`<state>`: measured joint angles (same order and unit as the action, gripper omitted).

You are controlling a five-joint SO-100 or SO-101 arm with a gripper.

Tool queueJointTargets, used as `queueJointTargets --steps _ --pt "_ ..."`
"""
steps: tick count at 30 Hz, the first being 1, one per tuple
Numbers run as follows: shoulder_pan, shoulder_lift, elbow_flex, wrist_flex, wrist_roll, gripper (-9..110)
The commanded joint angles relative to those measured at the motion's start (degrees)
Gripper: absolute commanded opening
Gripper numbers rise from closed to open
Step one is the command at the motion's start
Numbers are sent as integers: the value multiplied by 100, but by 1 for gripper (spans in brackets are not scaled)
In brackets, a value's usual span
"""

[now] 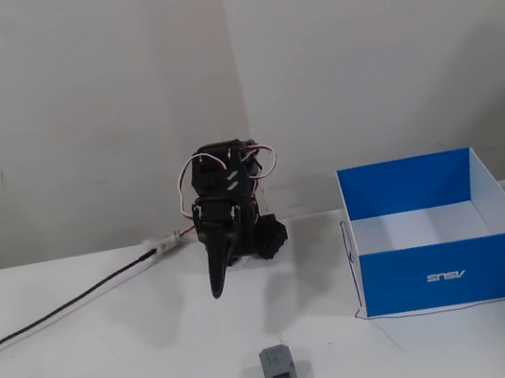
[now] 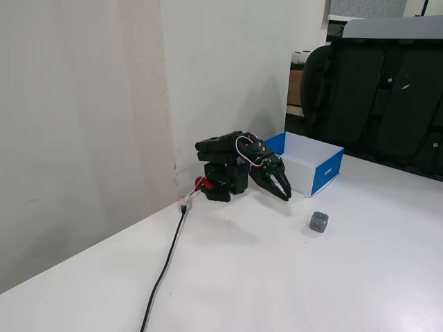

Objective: Pick the gray block and keep it in the box.

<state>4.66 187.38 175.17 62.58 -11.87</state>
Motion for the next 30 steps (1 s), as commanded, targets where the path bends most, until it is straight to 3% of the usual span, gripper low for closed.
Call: queueJointTargets --steps 1,15,23,30 --pt "571 905 -70 -9 861 0" --pt "308 905 -123 -149 791 0" --pt "-325 694 -1441 466 773 0" --pt "-475 -2505 -3911 773 773 0"
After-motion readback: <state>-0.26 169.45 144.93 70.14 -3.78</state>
